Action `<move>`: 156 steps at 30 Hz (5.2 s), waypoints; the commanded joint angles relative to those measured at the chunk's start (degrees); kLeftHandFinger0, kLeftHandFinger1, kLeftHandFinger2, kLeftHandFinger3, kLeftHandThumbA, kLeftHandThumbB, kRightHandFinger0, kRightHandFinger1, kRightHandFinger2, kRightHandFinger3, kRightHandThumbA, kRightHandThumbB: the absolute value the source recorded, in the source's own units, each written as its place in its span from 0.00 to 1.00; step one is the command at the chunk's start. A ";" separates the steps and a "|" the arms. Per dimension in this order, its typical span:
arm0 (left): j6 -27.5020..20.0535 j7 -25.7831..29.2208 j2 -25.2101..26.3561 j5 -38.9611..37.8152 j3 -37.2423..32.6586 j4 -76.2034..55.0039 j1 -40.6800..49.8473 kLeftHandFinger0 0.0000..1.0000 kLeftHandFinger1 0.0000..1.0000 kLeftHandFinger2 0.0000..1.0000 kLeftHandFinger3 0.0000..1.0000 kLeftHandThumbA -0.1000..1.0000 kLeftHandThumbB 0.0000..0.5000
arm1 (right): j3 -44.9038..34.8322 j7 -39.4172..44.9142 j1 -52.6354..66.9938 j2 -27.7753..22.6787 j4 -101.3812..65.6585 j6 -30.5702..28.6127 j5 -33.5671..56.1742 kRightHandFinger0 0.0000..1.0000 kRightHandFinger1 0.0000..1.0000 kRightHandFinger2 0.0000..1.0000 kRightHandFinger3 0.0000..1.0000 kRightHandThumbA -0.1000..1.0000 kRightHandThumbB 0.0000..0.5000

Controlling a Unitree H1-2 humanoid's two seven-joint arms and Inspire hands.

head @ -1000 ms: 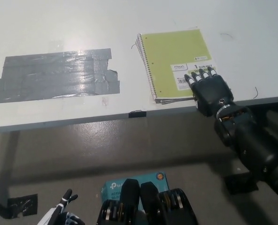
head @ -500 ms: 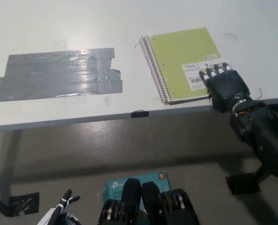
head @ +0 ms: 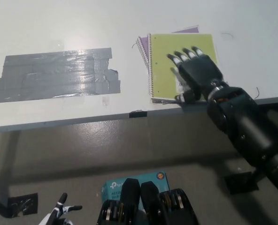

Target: The robot uses its right hand to align two notebooks stacked together until they are fully overlapped

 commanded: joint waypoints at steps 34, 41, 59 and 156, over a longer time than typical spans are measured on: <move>-1.40 -0.77 -0.39 -0.69 -0.28 -1.45 1.69 0.06 0.41 0.38 0.67 1.00 1.00 | -17.35 -4.42 -0.50 6.31 -4.43 15.14 4.36 1.00 1.00 1.00 1.00 1.00 0.28; 0.31 -0.95 -0.53 -1.31 -0.54 -2.44 1.33 0.04 0.44 0.41 0.70 1.00 1.00 | -21.87 -8.26 1.43 10.62 -2.12 19.28 5.40 1.00 1.00 1.00 1.00 1.00 0.32; -0.01 -1.72 -0.48 -1.86 -1.29 -2.20 0.68 0.09 0.51 0.45 0.70 1.00 1.00 | -29.61 -10.64 6.72 20.37 -1.32 19.28 2.76 1.00 1.00 1.00 1.00 1.00 0.26; 0.25 -0.12 -1.04 0.56 -3.35 -2.87 -1.42 0.12 0.67 0.63 0.68 1.00 1.00 | 1.33 0.24 11.42 4.22 -1.29 10.86 2.87 1.00 1.00 1.00 1.00 1.00 0.51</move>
